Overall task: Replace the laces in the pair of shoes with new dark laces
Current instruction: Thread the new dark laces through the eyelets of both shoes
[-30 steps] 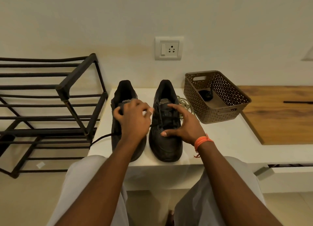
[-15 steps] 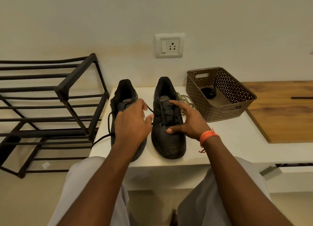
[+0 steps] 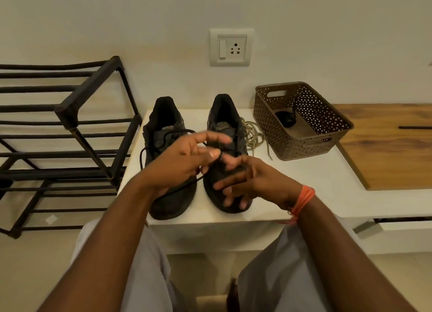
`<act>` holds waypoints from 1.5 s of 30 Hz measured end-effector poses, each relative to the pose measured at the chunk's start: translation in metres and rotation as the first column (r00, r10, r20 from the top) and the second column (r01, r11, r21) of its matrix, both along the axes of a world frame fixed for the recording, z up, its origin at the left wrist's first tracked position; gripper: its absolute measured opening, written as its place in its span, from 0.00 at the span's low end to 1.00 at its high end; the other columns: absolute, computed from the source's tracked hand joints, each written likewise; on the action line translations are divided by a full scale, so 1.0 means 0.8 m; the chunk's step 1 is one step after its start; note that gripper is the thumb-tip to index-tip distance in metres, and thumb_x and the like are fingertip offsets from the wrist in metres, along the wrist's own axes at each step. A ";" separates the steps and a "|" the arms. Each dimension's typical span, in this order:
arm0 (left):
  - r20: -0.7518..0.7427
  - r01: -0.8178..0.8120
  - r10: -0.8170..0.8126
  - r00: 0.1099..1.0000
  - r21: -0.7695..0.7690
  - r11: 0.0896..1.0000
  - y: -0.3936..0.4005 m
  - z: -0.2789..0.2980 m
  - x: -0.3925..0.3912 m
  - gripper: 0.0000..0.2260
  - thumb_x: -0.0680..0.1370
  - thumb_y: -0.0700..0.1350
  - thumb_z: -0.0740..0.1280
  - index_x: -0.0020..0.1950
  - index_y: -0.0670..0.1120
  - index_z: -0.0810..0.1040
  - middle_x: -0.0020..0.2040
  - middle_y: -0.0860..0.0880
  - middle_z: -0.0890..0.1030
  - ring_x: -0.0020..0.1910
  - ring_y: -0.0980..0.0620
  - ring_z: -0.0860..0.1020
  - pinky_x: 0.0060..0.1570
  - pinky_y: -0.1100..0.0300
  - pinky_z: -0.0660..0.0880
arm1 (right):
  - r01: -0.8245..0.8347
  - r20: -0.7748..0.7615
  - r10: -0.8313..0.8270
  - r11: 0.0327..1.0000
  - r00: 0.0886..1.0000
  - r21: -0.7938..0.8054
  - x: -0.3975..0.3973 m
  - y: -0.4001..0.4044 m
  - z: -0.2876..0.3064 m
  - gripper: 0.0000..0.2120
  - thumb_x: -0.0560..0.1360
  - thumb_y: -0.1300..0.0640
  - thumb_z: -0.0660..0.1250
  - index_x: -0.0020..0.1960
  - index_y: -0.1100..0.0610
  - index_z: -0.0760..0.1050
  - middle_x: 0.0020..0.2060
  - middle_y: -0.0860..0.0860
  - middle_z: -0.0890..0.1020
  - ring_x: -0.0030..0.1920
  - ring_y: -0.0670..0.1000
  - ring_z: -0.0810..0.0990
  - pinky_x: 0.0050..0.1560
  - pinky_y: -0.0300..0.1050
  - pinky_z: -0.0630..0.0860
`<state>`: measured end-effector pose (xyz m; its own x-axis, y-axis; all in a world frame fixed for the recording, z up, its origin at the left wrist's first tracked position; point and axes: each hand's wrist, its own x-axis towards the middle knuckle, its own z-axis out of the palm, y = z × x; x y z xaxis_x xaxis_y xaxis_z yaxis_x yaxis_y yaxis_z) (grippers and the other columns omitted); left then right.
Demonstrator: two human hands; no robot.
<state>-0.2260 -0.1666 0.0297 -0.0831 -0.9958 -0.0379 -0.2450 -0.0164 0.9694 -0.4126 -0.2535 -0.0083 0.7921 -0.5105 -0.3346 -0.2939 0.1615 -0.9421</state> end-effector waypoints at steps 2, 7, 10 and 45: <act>0.035 -0.029 0.034 0.999 -0.135 0.990 -0.003 -0.002 0.000 0.15 0.80 0.33 0.59 0.65 0.45 0.74 0.49 0.49 0.84 0.41 0.60 0.80 0.42 0.65 0.77 | -0.087 0.169 0.060 0.984 0.984 0.157 0.003 0.000 -0.001 0.31 0.69 0.72 0.69 0.67 0.59 0.60 0.58 0.62 0.81 0.57 0.61 0.81 0.51 0.49 0.80; 0.387 -0.156 0.338 0.858 -0.431 0.889 -0.019 -0.029 -0.003 0.08 0.77 0.45 0.69 0.56 0.50 0.82 0.45 0.57 0.83 0.40 0.66 0.79 0.43 0.69 0.74 | -0.032 0.335 -0.081 0.947 0.939 0.319 0.014 0.005 0.000 0.31 0.70 0.70 0.67 0.70 0.59 0.61 0.60 0.65 0.77 0.63 0.63 0.76 0.62 0.53 0.77; 0.394 -0.262 0.491 0.777 -0.506 0.822 -0.023 -0.033 -0.004 0.10 0.75 0.56 0.68 0.51 0.54 0.84 0.37 0.60 0.81 0.35 0.63 0.79 0.38 0.66 0.74 | -0.051 0.309 -0.049 0.950 0.950 0.308 0.021 0.010 -0.003 0.28 0.73 0.65 0.67 0.71 0.59 0.64 0.58 0.62 0.80 0.61 0.61 0.78 0.66 0.58 0.72; 0.562 -0.059 0.230 0.795 -0.306 0.950 -0.027 -0.048 -0.018 0.14 0.73 0.63 0.65 0.51 0.57 0.82 0.35 0.59 0.79 0.35 0.65 0.76 0.54 0.48 0.74 | 0.292 0.218 -0.202 0.769 0.955 -0.568 0.008 -0.015 -0.012 0.12 0.82 0.57 0.59 0.42 0.56 0.76 0.28 0.41 0.77 0.30 0.41 0.75 0.32 0.30 0.69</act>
